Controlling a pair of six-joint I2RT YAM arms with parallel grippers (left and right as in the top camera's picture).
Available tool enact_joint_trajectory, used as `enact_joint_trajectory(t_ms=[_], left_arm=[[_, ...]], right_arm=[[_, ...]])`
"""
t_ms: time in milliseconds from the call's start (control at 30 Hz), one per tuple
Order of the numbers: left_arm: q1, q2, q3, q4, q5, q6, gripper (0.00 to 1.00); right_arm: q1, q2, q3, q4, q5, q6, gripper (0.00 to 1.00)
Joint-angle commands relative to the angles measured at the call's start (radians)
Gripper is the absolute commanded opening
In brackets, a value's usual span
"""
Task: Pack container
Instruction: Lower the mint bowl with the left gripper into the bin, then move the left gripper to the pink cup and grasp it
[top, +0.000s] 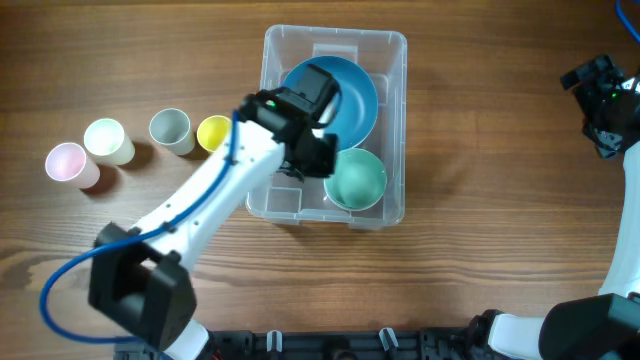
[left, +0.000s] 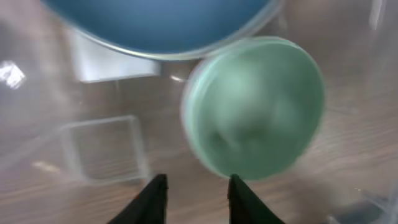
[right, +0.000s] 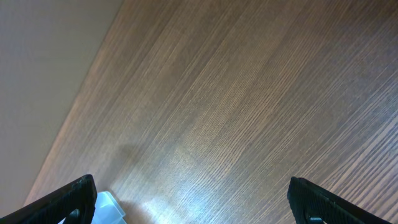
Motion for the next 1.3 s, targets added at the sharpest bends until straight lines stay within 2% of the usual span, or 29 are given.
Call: enact_joint_trajectory(t_ms=[0, 100, 133, 167, 300, 467, 667, 833, 867, 900, 933, 1100, 1267], left_arm=[[0.215, -0.161, 0.018, -0.040, -0.153, 0.000, 0.47], [0.468, -0.233, 0.018, -0.052, -0.248, 0.000, 0.58], [0.603, -0.238, 0.018, -0.051, -0.249, 0.001, 0.66], [0.711, -0.232, 0.017, -0.051, -0.237, 0.003, 0.69], [1.054, -0.148, 0.015, -0.020, -0.155, 0.004, 0.71], [1.278, 0.010, 0.014, 0.050, -0.124, 0.004, 0.72], [1.320, 0.164, 0.014, 0.121, -0.059, 0.035, 0.70], [1.321, 0.257, 0.014, 0.147, -0.061, 0.035, 0.61], [1.321, 0.260, 0.014, 0.148, -0.061, 0.035, 0.55], [1.321, 0.259, 0.014, 0.150, -0.061, 0.035, 0.40], [1.321, 0.253, 0.016, 0.150, -0.062, 0.035, 0.31], [1.340, 0.161, 0.103, 0.036, -0.110, 0.029, 0.04], [1.294, 0.008, 0.173, -0.079, 0.000, 0.024, 0.04]], right_arm=[[0.002, 0.005, -0.003, 0.003, 0.017, 0.003, 1.00], [0.002, 0.005, -0.003, 0.003, 0.017, 0.003, 1.00], [0.002, 0.005, -0.003, 0.003, 0.017, 0.003, 0.99], [0.002, 0.005, -0.003, 0.003, 0.017, 0.003, 1.00], [0.002, 0.005, -0.003, 0.003, 0.017, 0.003, 1.00], [0.002, 0.005, -0.003, 0.003, 0.017, 0.003, 1.00], [0.002, 0.005, -0.003, 0.003, 0.017, 0.003, 1.00], [0.002, 0.005, -0.003, 0.003, 0.017, 0.003, 1.00], [0.002, 0.005, -0.003, 0.003, 0.017, 0.003, 1.00], [0.002, 0.005, -0.003, 0.003, 0.017, 0.003, 1.00], [0.002, 0.005, -0.003, 0.003, 0.017, 0.003, 1.00], [0.002, 0.005, -0.003, 0.003, 0.017, 0.003, 1.00], [0.002, 0.005, -0.003, 0.003, 0.017, 0.003, 1.00]])
